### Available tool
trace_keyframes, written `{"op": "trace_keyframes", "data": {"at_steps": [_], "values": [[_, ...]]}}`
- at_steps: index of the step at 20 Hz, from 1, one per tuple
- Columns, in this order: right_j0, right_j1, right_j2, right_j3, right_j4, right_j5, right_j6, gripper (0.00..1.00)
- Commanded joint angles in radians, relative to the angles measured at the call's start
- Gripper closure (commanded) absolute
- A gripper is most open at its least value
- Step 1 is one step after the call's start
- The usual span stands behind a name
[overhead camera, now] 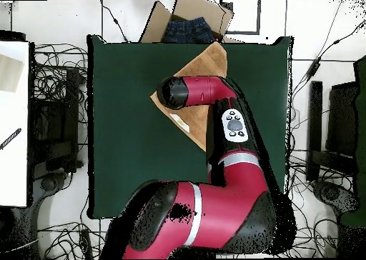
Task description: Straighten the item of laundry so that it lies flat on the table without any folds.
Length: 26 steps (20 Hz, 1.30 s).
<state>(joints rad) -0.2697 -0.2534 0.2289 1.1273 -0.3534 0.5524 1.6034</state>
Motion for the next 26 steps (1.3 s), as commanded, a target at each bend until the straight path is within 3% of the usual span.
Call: {"op": "trace_keyframes", "data": {"at_steps": [1, 14, 15, 26], "values": [[0.027, 0.095, 0.018, 0.012, -0.028, -0.054, 0.069, 0.00], [-0.001, 0.084, 0.056, 0.043, -0.039, -0.098, 0.026, 0.00], [-0.009, 0.083, 0.065, 0.050, -0.042, -0.113, 0.018, 1.00], [0.016, 0.080, 0.039, 0.042, -0.037, -0.093, 0.050, 1.00]]}}
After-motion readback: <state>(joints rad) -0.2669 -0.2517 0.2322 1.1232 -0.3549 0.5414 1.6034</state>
